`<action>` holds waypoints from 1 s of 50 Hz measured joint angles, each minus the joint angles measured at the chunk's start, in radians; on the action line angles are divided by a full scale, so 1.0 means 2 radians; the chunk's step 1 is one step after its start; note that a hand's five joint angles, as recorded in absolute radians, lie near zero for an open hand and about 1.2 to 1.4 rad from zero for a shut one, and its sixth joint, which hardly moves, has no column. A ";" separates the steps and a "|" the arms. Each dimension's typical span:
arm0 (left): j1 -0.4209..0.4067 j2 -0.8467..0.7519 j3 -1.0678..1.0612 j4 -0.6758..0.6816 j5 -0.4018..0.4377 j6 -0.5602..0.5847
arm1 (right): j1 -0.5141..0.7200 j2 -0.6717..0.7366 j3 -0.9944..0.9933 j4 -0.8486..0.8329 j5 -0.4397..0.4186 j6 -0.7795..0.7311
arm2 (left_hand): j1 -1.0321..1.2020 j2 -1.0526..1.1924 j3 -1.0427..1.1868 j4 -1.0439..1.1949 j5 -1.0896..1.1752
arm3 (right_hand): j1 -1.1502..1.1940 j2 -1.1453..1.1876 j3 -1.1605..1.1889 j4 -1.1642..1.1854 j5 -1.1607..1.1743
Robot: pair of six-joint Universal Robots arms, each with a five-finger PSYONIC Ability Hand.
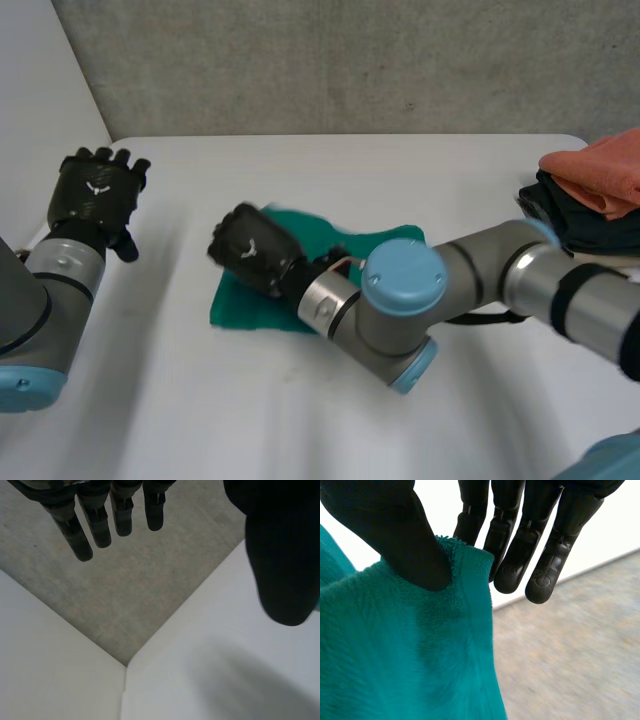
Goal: Fold the laundry.
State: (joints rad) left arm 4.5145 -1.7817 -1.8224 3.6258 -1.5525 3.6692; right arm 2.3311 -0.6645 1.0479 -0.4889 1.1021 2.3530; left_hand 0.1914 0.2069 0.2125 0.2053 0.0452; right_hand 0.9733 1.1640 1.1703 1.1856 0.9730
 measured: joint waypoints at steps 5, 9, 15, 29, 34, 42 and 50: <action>-0.010 -0.011 -0.004 0.000 0.002 0.001 | 0.015 0.030 -0.015 0.001 -0.007 0.030 | 0.000 0.000 0.000 0.000 0.000 | -0.330 -0.373 -0.361 -0.365 -0.354; -0.034 -0.028 0.005 0.001 0.001 0.002 | 0.011 -0.003 0.011 0.005 0.029 0.049 | 0.000 0.000 0.000 0.000 0.000 | -0.387 -0.473 -0.479 -0.477 -0.456; -0.078 -0.051 0.029 0.004 0.000 0.000 | -0.033 -0.095 0.084 0.019 0.129 0.125 | 0.000 0.000 0.000 0.000 0.000 | -0.387 -0.473 -0.480 -0.477 -0.456; -0.170 -0.138 0.090 0.006 -0.007 0.002 | -0.124 -0.146 0.194 0.182 0.185 0.241 | 0.000 0.000 0.000 0.000 0.000 | -0.318 -0.386 -0.385 -0.400 -0.382; -0.172 -0.148 0.095 0.006 -0.008 0.003 | -0.133 -0.127 0.198 0.190 0.185 0.245 | 0.000 0.000 0.000 0.000 0.000 | -0.196 -0.251 -0.256 -0.264 -0.251; -0.169 -0.145 0.090 0.004 -0.008 0.004 | -0.157 -0.127 0.214 0.186 0.219 0.229 | 0.000 0.000 0.000 0.000 0.000 | -0.015 -0.003 0.006 0.001 -0.004; -0.169 -0.130 0.082 0.000 -0.008 0.003 | -0.177 -0.220 0.250 0.169 0.247 0.141 | 0.000 0.000 0.000 0.000 0.000 | -0.009 -0.003 0.006 0.001 0.000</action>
State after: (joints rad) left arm 4.1764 -2.0420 -1.6586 3.6258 -1.5682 3.6759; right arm 1.9768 -1.1036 1.5477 -0.1515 1.5953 2.6344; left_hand 0.1914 0.2069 0.2125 0.2053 0.0451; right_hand 0.9552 1.1582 1.1825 1.1878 0.9731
